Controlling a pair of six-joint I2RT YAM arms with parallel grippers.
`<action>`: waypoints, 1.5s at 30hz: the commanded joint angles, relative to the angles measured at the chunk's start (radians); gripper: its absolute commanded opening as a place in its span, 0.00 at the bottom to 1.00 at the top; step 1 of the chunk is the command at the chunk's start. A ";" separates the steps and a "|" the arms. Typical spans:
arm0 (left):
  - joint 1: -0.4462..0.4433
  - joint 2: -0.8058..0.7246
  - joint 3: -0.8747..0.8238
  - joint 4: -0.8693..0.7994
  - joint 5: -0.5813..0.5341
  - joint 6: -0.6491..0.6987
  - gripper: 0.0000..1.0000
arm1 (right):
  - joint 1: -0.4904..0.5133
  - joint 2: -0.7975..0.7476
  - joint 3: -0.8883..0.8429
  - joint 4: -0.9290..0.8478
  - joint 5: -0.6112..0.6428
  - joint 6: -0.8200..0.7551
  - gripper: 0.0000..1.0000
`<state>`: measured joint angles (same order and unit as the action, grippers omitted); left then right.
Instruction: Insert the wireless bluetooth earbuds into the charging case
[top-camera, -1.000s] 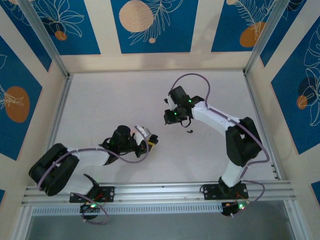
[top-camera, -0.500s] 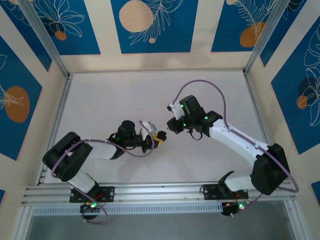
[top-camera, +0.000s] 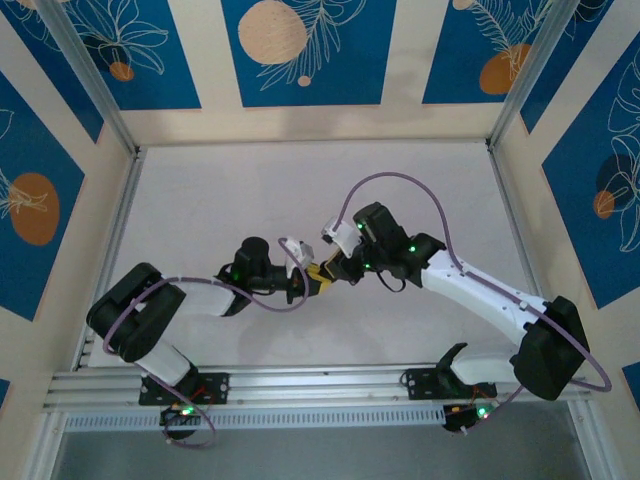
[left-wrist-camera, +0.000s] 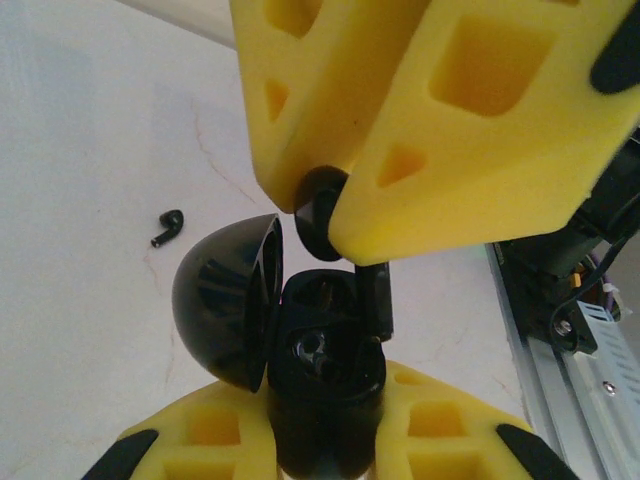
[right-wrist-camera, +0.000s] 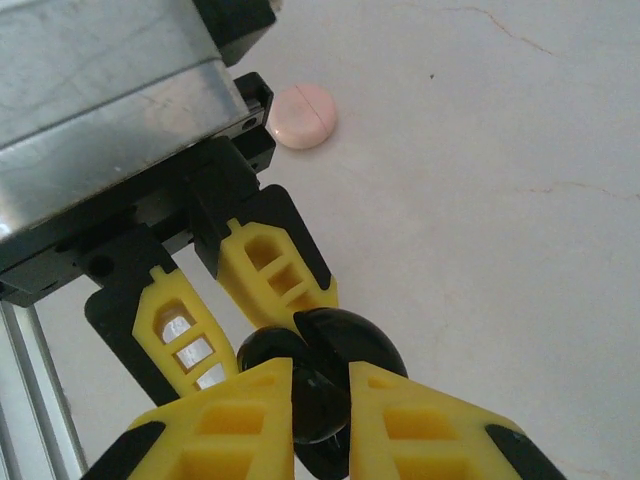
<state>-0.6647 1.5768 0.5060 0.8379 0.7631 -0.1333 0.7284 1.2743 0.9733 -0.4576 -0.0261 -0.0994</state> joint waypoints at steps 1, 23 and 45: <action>0.010 0.011 0.023 0.072 0.049 -0.021 0.13 | 0.013 0.019 0.034 -0.048 0.035 -0.055 0.16; 0.010 0.005 0.013 0.151 0.080 -0.055 0.16 | 0.015 0.002 0.056 -0.060 -0.023 -0.079 0.30; 0.011 -0.031 -0.079 0.224 0.035 0.044 0.16 | -0.229 -0.100 0.028 0.003 -0.413 0.123 0.51</action>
<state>-0.6632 1.5784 0.4488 1.0107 0.8021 -0.1463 0.5289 1.1980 1.0084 -0.4664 -0.3202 -0.0341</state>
